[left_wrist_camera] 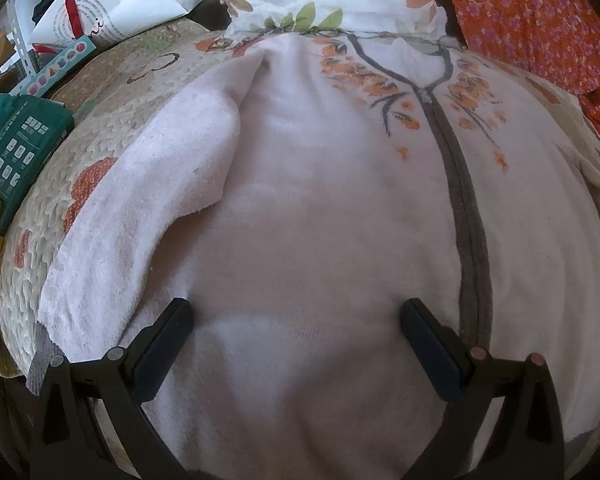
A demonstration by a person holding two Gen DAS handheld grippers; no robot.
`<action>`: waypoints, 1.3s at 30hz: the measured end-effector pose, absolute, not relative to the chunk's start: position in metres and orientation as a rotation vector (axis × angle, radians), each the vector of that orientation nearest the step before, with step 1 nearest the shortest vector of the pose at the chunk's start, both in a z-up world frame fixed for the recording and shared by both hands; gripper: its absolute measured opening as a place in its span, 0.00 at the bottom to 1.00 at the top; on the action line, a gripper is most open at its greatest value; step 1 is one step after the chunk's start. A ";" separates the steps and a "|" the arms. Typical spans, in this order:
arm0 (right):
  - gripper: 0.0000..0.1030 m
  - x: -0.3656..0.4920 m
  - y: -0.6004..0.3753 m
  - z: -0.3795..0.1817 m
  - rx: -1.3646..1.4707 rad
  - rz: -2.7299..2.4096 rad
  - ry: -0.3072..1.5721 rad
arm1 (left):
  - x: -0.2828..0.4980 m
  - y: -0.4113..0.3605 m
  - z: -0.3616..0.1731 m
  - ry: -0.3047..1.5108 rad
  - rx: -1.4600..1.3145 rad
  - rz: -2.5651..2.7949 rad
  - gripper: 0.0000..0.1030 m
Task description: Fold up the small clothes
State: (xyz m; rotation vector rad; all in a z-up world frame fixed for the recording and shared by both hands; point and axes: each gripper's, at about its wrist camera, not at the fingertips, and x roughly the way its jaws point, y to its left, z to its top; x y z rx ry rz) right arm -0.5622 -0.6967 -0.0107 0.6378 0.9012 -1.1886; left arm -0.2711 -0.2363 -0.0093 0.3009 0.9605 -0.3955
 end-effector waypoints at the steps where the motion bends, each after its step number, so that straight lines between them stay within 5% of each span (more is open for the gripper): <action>1: 1.00 -0.564 -0.698 -0.011 0.651 -1.195 0.909 | -0.271 -0.236 -0.009 0.957 0.302 -0.396 1.00; 7: 0.99 -0.543 -0.703 0.003 0.676 -1.210 0.991 | -0.271 -0.235 -0.010 0.960 0.290 -0.398 1.00; 18: 1.00 -0.489 -0.535 0.125 0.153 -1.044 0.448 | -0.271 -0.235 -0.010 0.957 0.292 -0.396 1.00; 28: 1.00 -0.408 -0.471 0.069 0.250 -0.605 0.820 | -0.272 -0.235 -0.010 0.956 0.290 -0.391 1.00; 39: 1.00 -0.383 -0.415 0.014 0.199 -0.464 0.981 | -0.272 -0.234 -0.009 0.962 0.286 -0.393 1.00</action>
